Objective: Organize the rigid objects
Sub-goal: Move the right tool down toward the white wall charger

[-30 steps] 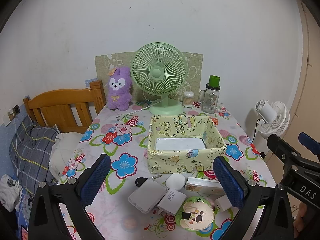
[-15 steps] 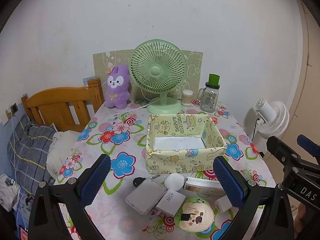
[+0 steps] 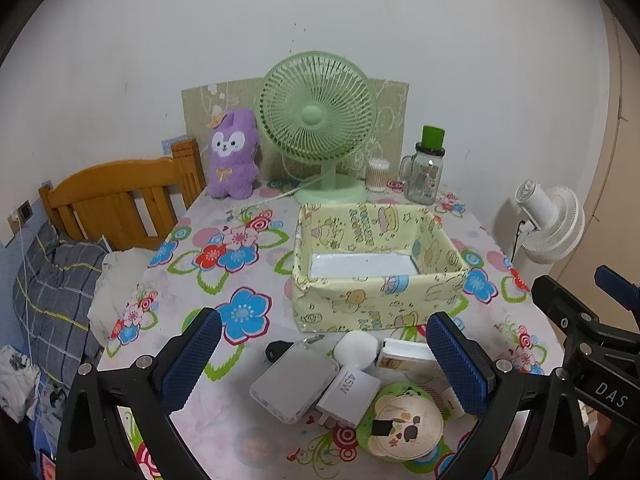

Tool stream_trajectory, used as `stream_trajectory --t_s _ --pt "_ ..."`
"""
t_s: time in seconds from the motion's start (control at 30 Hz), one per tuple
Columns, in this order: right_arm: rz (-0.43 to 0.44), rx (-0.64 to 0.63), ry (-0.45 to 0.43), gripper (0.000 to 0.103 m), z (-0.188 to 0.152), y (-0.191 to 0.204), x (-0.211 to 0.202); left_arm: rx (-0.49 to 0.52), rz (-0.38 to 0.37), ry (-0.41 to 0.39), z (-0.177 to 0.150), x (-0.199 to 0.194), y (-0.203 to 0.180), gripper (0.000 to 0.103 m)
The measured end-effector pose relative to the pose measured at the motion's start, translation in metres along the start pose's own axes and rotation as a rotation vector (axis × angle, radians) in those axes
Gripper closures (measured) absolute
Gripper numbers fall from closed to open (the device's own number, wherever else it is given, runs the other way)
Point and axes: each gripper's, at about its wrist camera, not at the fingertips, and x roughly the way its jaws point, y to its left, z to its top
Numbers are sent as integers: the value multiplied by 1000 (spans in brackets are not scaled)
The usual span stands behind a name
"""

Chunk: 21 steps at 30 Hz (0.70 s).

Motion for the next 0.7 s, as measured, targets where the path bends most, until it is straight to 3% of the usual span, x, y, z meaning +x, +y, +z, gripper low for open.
stream_trajectory --t_s 0.7 --pt "19 -9 108 1 -46 -1 45 46 -15 119 -40 51 1 0"
